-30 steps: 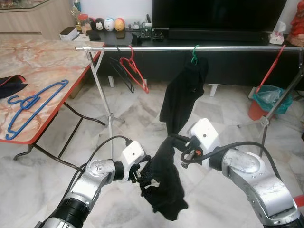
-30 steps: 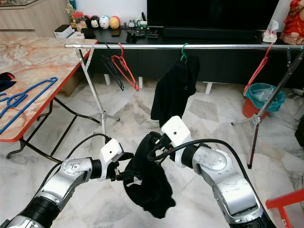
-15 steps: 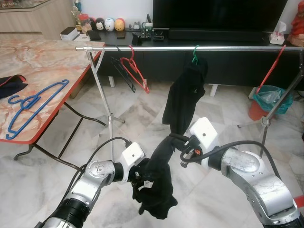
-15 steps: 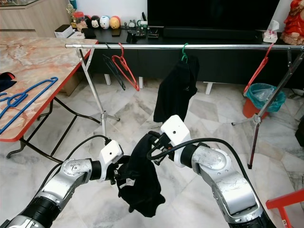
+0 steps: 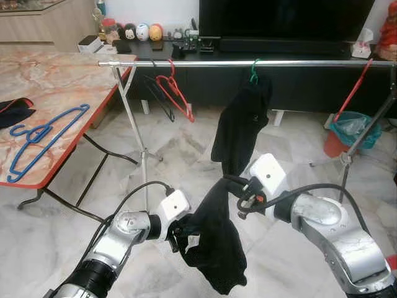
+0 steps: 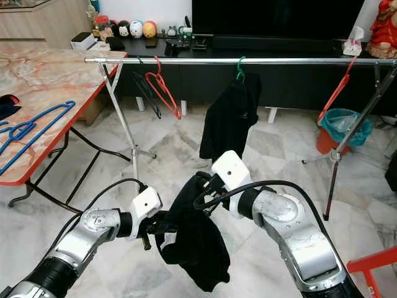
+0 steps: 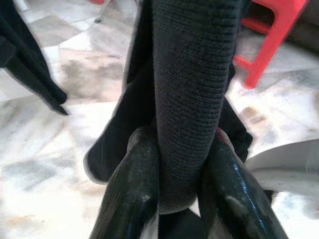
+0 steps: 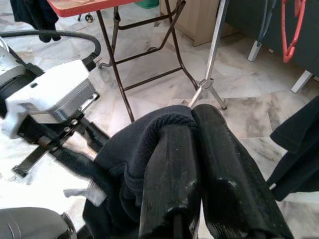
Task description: Hang hanger
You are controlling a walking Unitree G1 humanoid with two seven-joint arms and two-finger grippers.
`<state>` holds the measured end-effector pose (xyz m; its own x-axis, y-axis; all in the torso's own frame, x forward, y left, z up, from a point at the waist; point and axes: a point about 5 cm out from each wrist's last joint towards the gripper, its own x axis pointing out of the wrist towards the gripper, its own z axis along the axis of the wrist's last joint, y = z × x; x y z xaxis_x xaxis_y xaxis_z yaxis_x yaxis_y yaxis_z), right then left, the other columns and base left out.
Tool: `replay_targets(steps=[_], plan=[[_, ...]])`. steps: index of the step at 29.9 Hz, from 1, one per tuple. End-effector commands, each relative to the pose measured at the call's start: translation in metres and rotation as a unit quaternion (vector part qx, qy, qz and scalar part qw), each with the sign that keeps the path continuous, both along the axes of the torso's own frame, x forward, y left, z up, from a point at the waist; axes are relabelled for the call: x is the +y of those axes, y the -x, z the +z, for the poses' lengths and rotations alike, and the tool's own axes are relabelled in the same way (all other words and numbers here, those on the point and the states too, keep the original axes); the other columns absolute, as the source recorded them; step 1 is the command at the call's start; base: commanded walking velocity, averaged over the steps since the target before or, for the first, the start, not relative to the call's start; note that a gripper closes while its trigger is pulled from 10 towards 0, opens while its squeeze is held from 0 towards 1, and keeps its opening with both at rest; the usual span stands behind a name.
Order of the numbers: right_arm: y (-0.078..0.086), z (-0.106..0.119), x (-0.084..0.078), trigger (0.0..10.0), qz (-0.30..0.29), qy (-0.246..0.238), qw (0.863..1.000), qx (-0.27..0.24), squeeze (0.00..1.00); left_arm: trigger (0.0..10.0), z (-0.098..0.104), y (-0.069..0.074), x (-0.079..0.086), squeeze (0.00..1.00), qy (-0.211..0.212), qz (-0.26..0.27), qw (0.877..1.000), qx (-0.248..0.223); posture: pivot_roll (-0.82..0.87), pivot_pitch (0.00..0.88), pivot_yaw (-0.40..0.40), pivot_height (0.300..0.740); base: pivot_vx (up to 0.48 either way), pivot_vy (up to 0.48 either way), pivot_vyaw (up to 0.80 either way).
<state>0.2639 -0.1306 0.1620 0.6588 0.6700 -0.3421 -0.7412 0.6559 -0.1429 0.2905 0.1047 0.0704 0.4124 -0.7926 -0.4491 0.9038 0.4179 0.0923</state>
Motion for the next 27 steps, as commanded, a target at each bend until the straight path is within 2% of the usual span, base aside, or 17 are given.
replay_targets(steps=[1,4,5,8,15,17,20,21,22,23,25,26,27], plan=[[0.001,0.016,0.002,0.0,0.009,-0.006,0.999,-0.033,0.00,0.0,0.000,-0.008,0.007,0.00,-0.030,0.029,0.999,-0.018,-0.04,0.029,0.011,0.740,0.000,0.000,0.00],[0.001,0.016,0.002,0.0,0.009,-0.007,0.999,-0.033,0.00,0.0,0.001,-0.017,0.012,0.00,-0.044,0.070,0.996,-0.039,-0.04,0.029,0.012,0.740,0.000,0.000,0.00],[0.002,0.016,0.002,0.0,0.009,-0.007,0.999,-0.032,0.00,0.0,0.005,-0.022,0.014,0.00,-0.031,0.090,0.994,-0.048,-0.03,0.029,0.013,0.740,0.000,0.000,0.00],[0.002,0.016,0.002,0.0,0.010,-0.007,0.999,-0.032,0.00,0.0,0.007,-0.023,0.015,0.00,-0.032,0.094,0.994,-0.052,-0.03,0.029,0.012,0.740,0.000,0.000,0.00],[0.003,0.013,0.000,0.0,0.010,0.001,1.000,-0.027,0.00,0.0,0.007,-0.027,0.021,0.00,-0.071,0.112,0.988,-0.076,-0.03,0.031,0.011,0.740,0.000,0.000,0.00],[0.003,0.010,-0.003,0.0,0.005,0.018,1.000,-0.022,0.00,0.0,0.007,-0.031,0.023,0.00,-0.086,0.131,0.983,-0.091,-0.03,0.031,0.011,0.740,0.000,0.000,0.00],[0.000,-0.013,-0.023,0.0,-0.034,0.148,0.988,0.002,0.00,0.0,0.013,-0.043,0.030,0.00,-0.111,0.190,0.967,-0.130,-0.04,0.031,0.011,0.740,0.000,0.000,0.00],[0.000,-0.013,-0.023,0.0,-0.034,0.148,0.988,0.002,0.00,0.0,0.013,-0.043,0.030,0.00,-0.111,0.190,0.967,-0.130,-0.04,0.031,0.011,0.740,0.000,0.000,0.00],[-0.002,-0.023,-0.033,0.0,-0.061,0.180,0.982,0.018,0.00,0.0,0.019,-0.049,0.033,0.00,-0.107,0.220,0.958,-0.151,-0.03,0.032,0.011,0.740,0.000,0.000,0.00],[-0.002,-0.026,-0.035,1.0,-0.070,0.189,0.979,0.023,0.00,0.0,0.022,-0.050,0.033,0.00,-0.101,0.227,0.956,-0.156,-0.03,0.032,0.011,0.740,0.000,0.000,0.00],[-0.002,-0.027,-0.037,1.0,-0.075,0.193,0.978,0.025,0.00,0.0,0.023,-0.051,0.033,0.00,-0.097,0.230,0.955,-0.159,-0.03,0.032,0.011,0.740,0.000,0.000,0.00],[-0.002,-0.028,-0.036,8.9,-0.072,0.193,0.978,0.026,0.00,0.0,0.025,-0.052,0.032,0.00,-0.088,0.232,0.955,-0.160,-0.03,0.032,0.011,0.740,0.000,0.000,0.00],[-0.001,-0.029,-0.033,10.0,-0.064,0.185,0.980,0.029,0.00,0.0,0.027,-0.052,0.030,0.00,-0.072,0.231,0.958,-0.155,-0.03,0.032,0.011,0.740,0.000,0.000,0.00]])
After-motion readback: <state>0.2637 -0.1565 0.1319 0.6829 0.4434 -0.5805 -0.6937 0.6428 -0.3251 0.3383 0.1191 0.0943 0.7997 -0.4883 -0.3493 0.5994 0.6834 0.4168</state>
